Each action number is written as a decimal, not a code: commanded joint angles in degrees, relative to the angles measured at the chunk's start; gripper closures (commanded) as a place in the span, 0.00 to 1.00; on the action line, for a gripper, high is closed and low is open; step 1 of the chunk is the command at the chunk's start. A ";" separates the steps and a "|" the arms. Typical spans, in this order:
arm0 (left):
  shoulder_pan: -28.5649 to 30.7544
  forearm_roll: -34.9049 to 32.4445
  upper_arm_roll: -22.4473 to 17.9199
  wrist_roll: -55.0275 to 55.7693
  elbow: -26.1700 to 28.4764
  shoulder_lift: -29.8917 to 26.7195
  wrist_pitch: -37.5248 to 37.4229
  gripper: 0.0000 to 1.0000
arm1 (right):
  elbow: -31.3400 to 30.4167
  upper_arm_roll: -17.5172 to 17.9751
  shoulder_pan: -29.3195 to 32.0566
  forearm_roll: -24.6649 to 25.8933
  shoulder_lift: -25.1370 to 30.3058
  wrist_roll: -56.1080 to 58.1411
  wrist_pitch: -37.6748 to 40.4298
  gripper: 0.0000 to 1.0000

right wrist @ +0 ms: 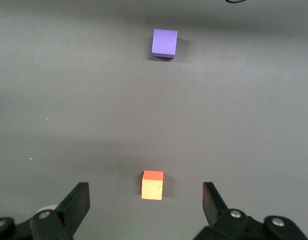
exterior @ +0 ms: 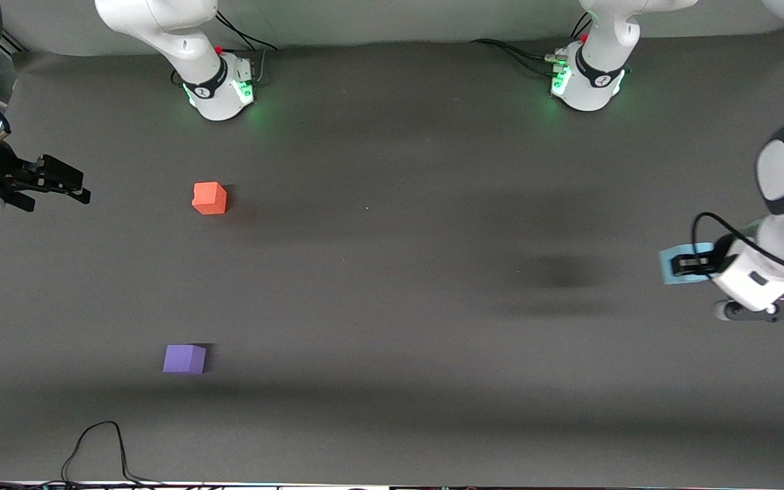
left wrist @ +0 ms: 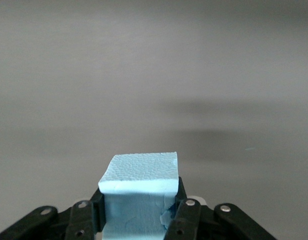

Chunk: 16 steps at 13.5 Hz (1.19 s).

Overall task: Place blue block between orange and purple blocks
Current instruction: 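Carry the blue block with the left gripper to the table middle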

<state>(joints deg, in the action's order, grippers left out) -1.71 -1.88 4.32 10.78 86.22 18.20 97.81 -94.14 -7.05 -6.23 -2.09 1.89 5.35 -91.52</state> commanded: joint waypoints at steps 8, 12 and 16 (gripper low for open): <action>-30.42 -1.79 6.23 44.91 -25.99 20.10 0.18 0.66 | -0.43 0.37 0.25 -0.10 0.40 -0.08 0.12 0.00; -40.27 -8.02 6.14 51.69 -25.40 28.18 10.27 0.66 | -0.43 0.37 0.25 -0.10 0.22 -0.08 0.03 0.00; -43.81 -14.01 6.14 53.73 -20.23 34.18 20.11 0.64 | -0.43 0.37 0.25 -0.10 0.13 -0.08 0.03 0.00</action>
<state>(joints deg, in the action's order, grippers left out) -44.31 -13.37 11.39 63.58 64.82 50.41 114.51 -94.49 -7.00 -6.23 -2.10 1.79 5.35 -91.53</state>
